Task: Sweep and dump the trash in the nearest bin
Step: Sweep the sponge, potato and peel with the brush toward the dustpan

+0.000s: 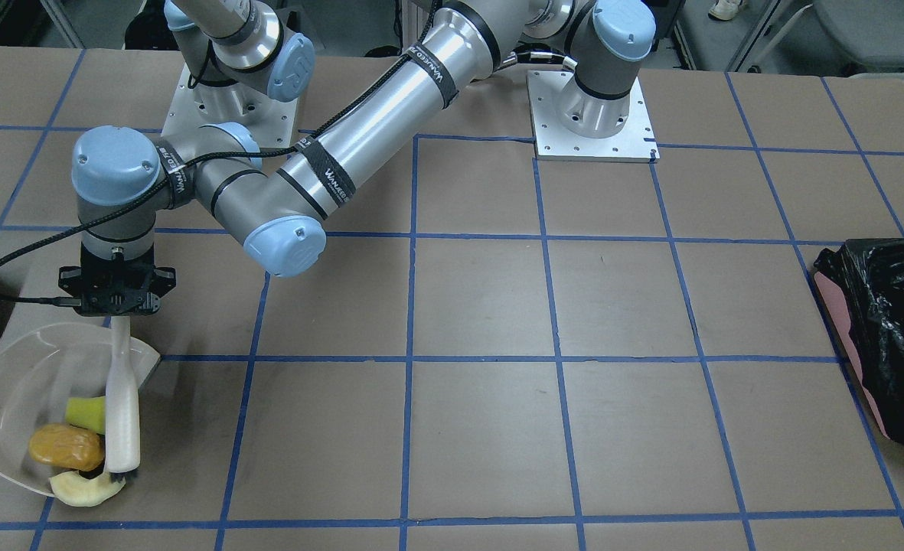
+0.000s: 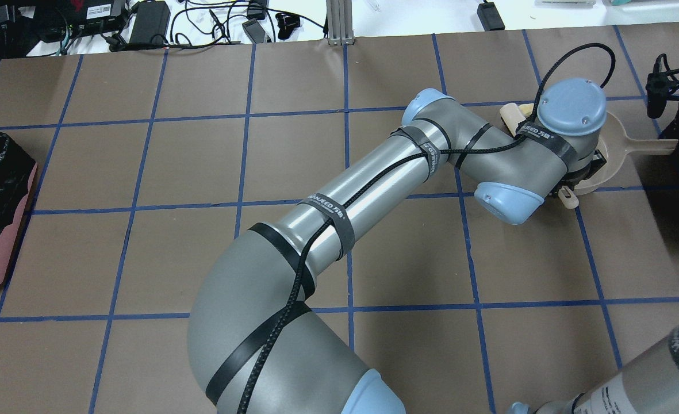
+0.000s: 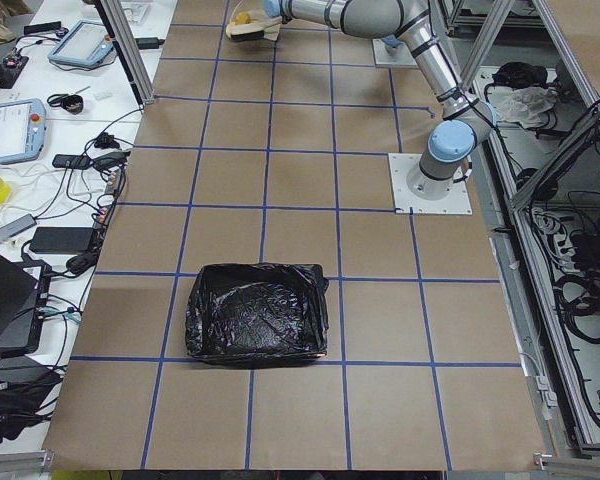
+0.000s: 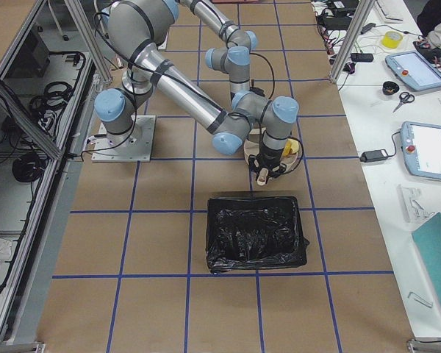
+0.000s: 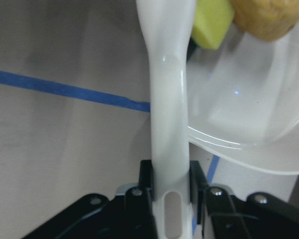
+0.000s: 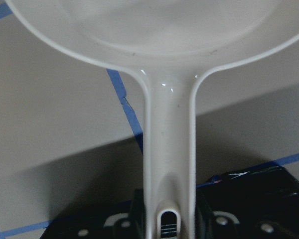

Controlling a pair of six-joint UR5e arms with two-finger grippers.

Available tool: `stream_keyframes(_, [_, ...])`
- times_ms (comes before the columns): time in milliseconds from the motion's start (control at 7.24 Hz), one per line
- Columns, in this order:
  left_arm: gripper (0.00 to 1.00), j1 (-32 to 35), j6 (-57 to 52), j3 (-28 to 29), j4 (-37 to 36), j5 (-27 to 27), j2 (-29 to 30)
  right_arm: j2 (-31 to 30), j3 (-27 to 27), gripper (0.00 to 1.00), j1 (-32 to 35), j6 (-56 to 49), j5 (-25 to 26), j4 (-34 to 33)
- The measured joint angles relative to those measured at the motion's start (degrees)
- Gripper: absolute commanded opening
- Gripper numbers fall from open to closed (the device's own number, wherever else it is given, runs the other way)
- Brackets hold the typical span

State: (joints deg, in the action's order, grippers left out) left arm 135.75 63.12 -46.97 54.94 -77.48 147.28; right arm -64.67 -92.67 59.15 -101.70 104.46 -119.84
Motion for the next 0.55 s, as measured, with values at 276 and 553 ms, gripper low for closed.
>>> stream_keyframes(276, [0.0,2.0,3.4,2.0,-1.2,1.2,0.4,-0.1,-0.4,0.02,0.0,0.2,0.0,-0.1])
stream_keyframes(553, [0.0,3.7,4.7,2.7,-0.9,1.5,-0.6,-0.1,-0.4,0.02,-0.1,0.2,0.0,0.0])
